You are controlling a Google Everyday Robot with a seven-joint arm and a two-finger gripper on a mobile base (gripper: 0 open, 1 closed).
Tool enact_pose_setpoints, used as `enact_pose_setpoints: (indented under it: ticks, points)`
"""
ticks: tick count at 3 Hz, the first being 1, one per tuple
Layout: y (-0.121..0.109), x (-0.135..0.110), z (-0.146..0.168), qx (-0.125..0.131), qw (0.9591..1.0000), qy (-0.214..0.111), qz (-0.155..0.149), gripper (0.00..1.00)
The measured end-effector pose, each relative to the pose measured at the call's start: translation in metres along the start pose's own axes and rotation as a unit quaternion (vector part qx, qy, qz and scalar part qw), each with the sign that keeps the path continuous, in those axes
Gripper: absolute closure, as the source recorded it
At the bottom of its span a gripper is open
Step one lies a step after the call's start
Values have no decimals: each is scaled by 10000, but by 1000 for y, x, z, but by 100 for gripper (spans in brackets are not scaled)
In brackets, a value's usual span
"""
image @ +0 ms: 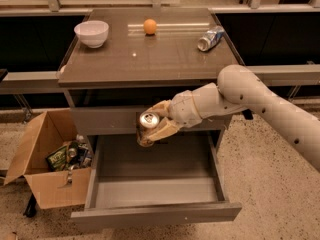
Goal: Pick orange can from middle drawer and place on counter
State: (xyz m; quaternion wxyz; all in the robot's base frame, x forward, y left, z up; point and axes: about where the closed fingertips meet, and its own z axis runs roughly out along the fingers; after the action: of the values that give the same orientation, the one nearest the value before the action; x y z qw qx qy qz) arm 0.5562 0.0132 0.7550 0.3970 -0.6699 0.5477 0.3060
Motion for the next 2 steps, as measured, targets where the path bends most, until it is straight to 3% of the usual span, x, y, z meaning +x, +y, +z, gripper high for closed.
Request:
enact_pose_setpoints:
  ticks: [1, 2]
  points:
    - [0, 0, 0, 0, 10000, 0, 0, 100]
    - [-11, -32, -28, 62, 9997, 205, -64, 100]
